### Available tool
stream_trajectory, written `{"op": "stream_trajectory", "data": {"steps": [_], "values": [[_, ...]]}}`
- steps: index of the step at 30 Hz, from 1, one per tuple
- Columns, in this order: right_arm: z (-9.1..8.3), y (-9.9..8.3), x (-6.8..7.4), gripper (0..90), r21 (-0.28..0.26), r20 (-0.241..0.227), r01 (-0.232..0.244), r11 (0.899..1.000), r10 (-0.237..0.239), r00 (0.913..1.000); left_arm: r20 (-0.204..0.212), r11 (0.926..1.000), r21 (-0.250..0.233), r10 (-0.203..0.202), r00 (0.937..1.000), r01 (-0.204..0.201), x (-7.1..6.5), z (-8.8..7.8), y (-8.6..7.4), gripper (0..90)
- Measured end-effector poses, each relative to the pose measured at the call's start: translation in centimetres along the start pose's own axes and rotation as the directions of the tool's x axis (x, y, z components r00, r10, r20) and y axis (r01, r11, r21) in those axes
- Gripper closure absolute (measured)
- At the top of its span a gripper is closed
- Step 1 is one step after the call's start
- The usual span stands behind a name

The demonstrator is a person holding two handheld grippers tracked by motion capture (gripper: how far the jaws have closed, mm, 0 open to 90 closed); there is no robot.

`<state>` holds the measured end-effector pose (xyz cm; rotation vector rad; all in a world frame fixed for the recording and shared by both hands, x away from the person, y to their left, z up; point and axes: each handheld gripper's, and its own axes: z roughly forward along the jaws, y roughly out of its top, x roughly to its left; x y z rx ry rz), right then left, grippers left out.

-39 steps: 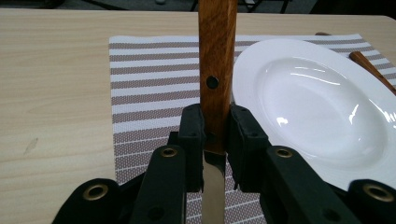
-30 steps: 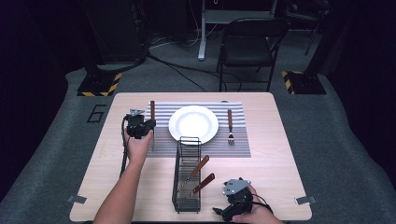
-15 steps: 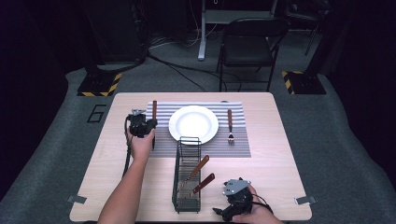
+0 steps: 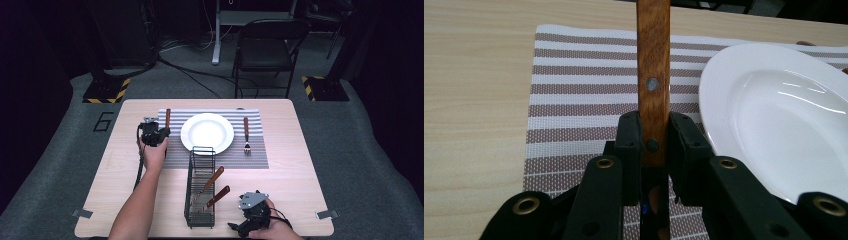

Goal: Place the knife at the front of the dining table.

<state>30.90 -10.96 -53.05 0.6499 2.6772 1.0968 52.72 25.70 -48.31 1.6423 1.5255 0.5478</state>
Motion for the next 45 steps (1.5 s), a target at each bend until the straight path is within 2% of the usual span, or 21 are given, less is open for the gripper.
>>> {"op": "stream_trajectory", "data": {"steps": [10,16,20,30,32,35,39,45], "values": [[0.0,0.0,0.0,0.0,-0.001,0.0,0.0,1.0,0.0,1.0,-0.007,0.9989,0.002,-0.047,0.9989,0.047,0.4,0.6,-0.2,76.1],[0.0,0.0,0.0,0.0,-0.001,-0.001,0.001,1.0,-0.001,1.0,-0.016,0.9986,0.012,-0.05,0.9986,0.051,0.4,1.1,-0.4,76.1],[0.0,0.0,0.0,0.0,-0.001,-0.001,0.004,1.0,-0.004,1.0,-0.016,0.9976,0.016,-0.067,0.9976,0.068,0.6,1.5,-0.5,76.1],[0.0,0.0,0.0,0.0,0.001,0.0,0.005,1.0,-0.005,1.0,-0.008,0.9912,0.028,-0.13,0.9915,0.13,1.3,2.4,-1.0,76.1],[0.0,0.0,0.0,0.0,-0.001,-0.001,0.005,1.0,-0.005,1.0,-0.012,0.9917,0.033,-0.124,0.9923,0.124,1.4,2.6,-1.1,76.1],[0.0,0.0,0.0,0.0,0.001,0.0,0.005,1.0,-0.005,1.0,-0.017,0.9883,0.037,-0.147,0.9889,0.148,1.3,2.9,-1.3,76.1],[0.0,0.0,0.0,0.0,0.001,0.0,0.005,1.0,-0.005,1.0,-0.016,0.9889,0.036,-0.144,0.9895,0.144,1.3,3.2,-1.4,76.1],[0.0,0.0,0.0,0.0,0.001,0.0,0.006,1.0,-0.006,1.0,-0.012,0.9825,0.054,-0.178,0.984,0.178,1.6,3.7,-1.7,76.1]]}}
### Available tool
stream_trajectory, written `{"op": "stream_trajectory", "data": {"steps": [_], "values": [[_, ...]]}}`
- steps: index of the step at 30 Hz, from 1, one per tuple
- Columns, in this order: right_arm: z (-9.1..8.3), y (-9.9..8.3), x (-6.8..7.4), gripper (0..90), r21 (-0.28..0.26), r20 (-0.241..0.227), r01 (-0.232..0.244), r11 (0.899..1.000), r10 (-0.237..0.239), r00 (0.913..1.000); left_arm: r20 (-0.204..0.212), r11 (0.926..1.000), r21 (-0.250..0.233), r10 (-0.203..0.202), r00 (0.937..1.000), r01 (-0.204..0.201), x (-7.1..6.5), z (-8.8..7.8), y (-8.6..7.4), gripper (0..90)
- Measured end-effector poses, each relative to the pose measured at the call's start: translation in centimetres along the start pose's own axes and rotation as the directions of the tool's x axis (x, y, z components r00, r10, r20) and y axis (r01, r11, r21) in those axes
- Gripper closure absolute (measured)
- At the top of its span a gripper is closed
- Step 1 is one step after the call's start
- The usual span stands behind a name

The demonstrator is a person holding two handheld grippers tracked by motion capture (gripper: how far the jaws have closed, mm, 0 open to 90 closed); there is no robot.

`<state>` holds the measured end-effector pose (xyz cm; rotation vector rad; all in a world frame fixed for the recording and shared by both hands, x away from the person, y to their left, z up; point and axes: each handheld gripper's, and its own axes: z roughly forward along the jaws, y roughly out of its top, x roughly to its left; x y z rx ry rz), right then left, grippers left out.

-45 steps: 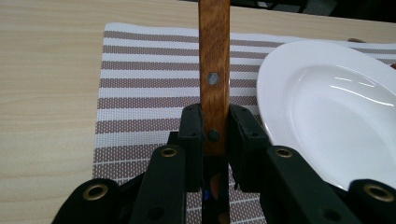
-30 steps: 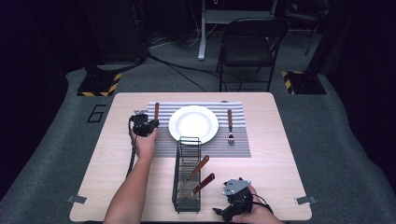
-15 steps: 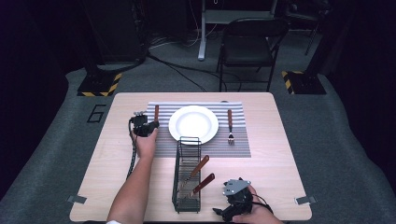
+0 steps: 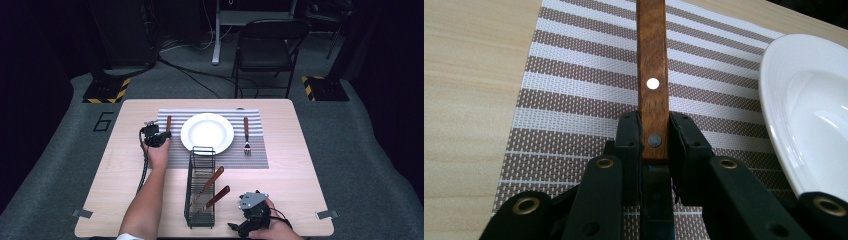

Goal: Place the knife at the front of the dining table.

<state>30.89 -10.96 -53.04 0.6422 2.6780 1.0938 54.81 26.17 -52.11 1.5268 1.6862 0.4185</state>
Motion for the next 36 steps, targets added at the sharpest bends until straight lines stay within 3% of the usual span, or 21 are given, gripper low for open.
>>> {"op": "stream_trajectory", "data": {"steps": [4,7,13,15,26,32,36], "values": [[0.0,0.0,0.01,0.0,0.0,0.0,0.0,1.0,0.0,1.0,-0.002,0.9999,0.009,-0.01,0.9999,0.011,0.06,0.36,0.16,76.0],[0.0,-0.02,0.02,0.0,-0.002,-0.003,0.001,1.0,-0.001,1.0,-0.024,0.9996,0.021,0.018,0.9995,-0.018,-0.45,0.66,0.41,76.0],[-0.01,-0.02,0.02,0.0,-0.002,-0.004,0.003,1.0,-0.003,1.0,-0.037,0.9997,0.021,0.014,0.9992,-0.014,-0.71,0.81,0.49,75.9],[-0.01,-0.02,0.02,0.0,-0.001,-0.005,0.004,1.0,-0.004,1.0,-0.042,0.9994,0.017,0.029,0.9987,-0.028,-0.8,0.83,0.44,75.1],[-0.01,-0.03,0.03,0.0,-0.001,-0.005,0.005,1.0,-0.005,1.0,-0.025,0.9986,0.026,0.047,0.9986,-0.046,-0.78,0.73,0.43,70.3],[-0.01,-0.03,0.03,0.0,-0.001,-0.005,0.005,1.0,-0.005,1.0,-0.041,0.9972,0.037,0.067,0.9969,-0.066,-0.68,0.39,0.44,67.6],[-0.01,-0.03,0.03,0.0,-0.001,-0.005,0.006,1.0,-0.006,1.0,-0.037,0.9985,0.024,0.05,0.9981,-0.049,-0.3,0.12,0.34,65.3]]}}
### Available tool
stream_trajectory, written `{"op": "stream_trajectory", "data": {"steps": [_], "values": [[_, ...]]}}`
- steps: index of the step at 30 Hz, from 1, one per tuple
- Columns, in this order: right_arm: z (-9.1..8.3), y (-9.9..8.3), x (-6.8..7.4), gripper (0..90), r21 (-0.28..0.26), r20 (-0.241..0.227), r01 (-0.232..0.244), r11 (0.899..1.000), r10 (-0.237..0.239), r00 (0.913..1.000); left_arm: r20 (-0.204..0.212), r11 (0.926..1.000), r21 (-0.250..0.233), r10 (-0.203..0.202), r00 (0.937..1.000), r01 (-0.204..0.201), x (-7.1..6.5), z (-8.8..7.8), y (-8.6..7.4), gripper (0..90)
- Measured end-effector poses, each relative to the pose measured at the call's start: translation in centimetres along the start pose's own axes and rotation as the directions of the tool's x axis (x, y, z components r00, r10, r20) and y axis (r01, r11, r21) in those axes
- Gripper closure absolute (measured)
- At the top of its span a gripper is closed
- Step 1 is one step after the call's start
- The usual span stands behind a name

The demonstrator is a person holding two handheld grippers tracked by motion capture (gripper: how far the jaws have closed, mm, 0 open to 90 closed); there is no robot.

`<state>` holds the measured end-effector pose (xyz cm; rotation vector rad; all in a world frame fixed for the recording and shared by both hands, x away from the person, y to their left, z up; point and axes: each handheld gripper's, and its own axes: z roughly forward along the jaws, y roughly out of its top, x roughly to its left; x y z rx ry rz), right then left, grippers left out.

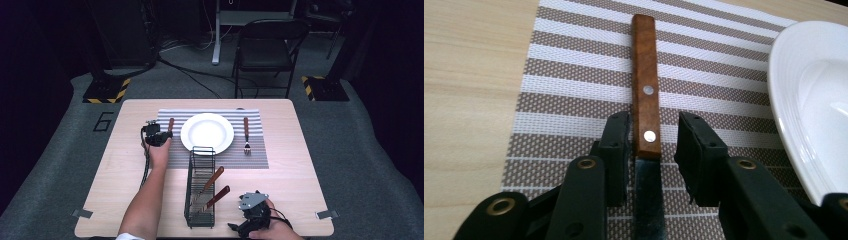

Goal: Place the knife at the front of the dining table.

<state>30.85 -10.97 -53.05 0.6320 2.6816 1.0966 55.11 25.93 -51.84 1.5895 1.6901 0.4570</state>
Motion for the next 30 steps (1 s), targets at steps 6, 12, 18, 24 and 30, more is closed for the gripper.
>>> {"op": "stream_trajectory", "data": {"steps": [6,12,18,24,30], "values": [[0.0,0.0,0.0,0.0,0.0,0.0,0.0,1.0,0.0,1.0,0.004,1.0,-0.009,0.0,1.0,0.0,0.3,-0.3,0.1,65.4],[0.0,0.0,0.0,0.0,0.0,-0.001,-0.001,1.0,0.001,1.0,0.017,0.9998,-0.021,0.002,0.9999,-0.002,0.1,-0.9,0.2,63.2],[0.0,0.0,0.0,0.0,-0.001,-0.001,0.001,1.0,-0.001,1.0,0.051,0.9997,-0.02,0.016,0.9986,-0.015,0.6,-2.9,1.2,53.6],[0.0,0.0,-0.1,0.0,-0.007,-0.001,0.007,1.0,-0.007,1.0,0.065,0.9985,-0.021,0.052,0.9966,-0.05,1.0,-4.6,1.6,50.0],[0.0,0.0,0.0,0.0,-0.001,-0.002,-0.002,1.0,0.002,1.0,0.062,0.9982,-0.026,0.056,0.9965,-0.054,1.3,-5.0,1.4,49.3]]}}
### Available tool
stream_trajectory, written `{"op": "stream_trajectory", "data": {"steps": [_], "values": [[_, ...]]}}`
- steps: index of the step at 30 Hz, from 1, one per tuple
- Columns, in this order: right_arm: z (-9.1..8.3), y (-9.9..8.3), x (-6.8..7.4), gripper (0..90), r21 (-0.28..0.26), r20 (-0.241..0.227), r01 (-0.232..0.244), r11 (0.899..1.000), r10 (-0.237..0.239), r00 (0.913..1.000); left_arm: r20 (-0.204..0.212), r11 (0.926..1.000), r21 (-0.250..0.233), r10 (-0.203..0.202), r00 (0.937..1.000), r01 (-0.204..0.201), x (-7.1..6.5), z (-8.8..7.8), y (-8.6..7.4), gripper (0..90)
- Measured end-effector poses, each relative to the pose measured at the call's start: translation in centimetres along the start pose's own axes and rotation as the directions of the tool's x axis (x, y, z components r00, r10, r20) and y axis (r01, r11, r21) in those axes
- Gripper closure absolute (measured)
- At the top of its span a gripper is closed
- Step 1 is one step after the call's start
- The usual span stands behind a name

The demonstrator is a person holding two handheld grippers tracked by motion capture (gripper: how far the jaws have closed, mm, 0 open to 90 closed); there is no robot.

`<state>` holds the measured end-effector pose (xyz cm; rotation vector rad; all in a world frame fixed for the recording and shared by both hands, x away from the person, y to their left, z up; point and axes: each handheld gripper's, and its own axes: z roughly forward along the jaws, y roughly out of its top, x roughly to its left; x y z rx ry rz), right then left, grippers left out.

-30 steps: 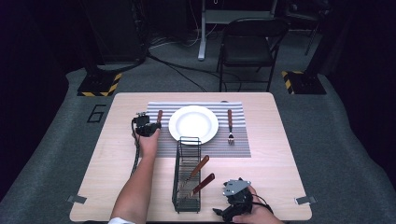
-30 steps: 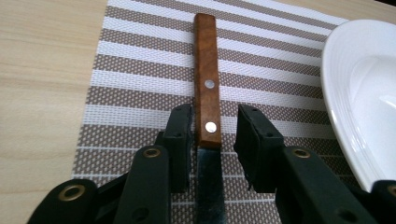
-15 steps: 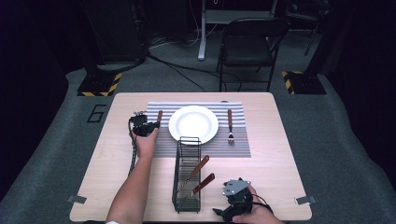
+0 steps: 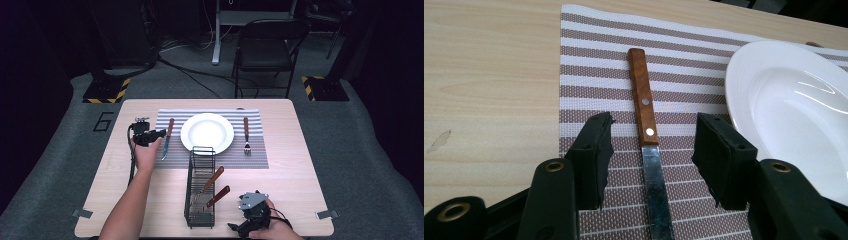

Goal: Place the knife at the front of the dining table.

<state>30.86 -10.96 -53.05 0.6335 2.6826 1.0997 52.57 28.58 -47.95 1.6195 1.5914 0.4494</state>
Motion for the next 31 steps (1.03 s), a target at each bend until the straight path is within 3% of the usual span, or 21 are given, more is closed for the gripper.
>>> {"op": "stream_trajectory", "data": {"steps": [8,11,14,17,20,24,27,31], "values": [[0.0,0.0,0.0,0.0,-0.004,0.003,0.008,1.0,-0.008,1.0,0.003,0.9991,0.016,0.039,0.9992,-0.039,-0.3,-0.6,-0.2,49.2],[0.0,0.0,0.0,0.0,-0.004,0.002,0.006,1.0,-0.006,1.0,0.065,0.9998,0.008,0.019,0.9977,-0.019,-0.4,-1.3,-0.5,49.1],[0.0,0.0,0.0,0.0,0.001,0.001,0.001,1.0,-0.001,1.0,0.094,0.9994,0.003,0.034,0.995,-0.035,-0.7,-2.1,-0.9,49.1],[0.0,0.0,0.0,0.0,0.001,0.001,0.001,1.0,-0.001,1.0,0.121,0.9979,-0.008,0.064,0.9906,-0.064,-1.0,-3.1,-1.2,48.8],[0.0,0.0,0.0,0.0,0.001,0.001,0.001,1.0,-0.001,1.0,0.122,0.9952,-0.011,0.098,0.9876,-0.098,-1.1,-4.1,-1.6,48.4],[0.0,0.0,0.0,0.0,0.001,0.002,0.003,1.0,-0.003,1.0,0.108,0.9849,-0.006,0.172,0.9791,-0.173,-1.1,-5.3,-2.0,46.5],[0.0,0.0,0.0,0.0,0.001,0.002,0.003,1.0,-0.003,1.0,0.106,0.9784,-0.011,0.206,0.9727,-0.206,-1.2,-6.1,-2.6,45.6],[0.0,0.0,0.0,0.0,0.001,0.002,0.003,1.0,-0.003,1.0,0.122,0.9777,-0.017,0.21,0.9701,-0.209,-0.3,-7.4,-3.8,41.7]]}}
